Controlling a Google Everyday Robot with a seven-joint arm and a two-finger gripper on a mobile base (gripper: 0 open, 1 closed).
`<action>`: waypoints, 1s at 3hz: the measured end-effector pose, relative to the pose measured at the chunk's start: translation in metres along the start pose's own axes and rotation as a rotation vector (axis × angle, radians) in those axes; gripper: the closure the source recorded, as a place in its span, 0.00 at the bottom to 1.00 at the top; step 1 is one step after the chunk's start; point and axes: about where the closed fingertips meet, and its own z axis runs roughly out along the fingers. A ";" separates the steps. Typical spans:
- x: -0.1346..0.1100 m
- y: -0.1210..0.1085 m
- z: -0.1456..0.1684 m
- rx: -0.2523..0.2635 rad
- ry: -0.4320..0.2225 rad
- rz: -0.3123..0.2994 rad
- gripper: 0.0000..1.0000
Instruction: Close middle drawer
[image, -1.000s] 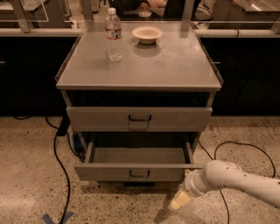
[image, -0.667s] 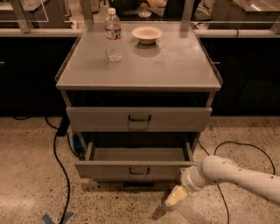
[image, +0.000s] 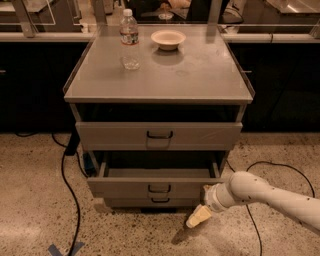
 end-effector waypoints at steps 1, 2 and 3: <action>-0.005 -0.009 0.003 0.002 -0.021 0.012 0.00; -0.019 -0.026 0.005 0.011 -0.054 0.033 0.00; -0.034 -0.044 0.006 0.027 -0.088 0.054 0.00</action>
Offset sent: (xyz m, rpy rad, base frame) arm 0.0665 -0.0009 0.0113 0.0783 -0.0448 -0.0859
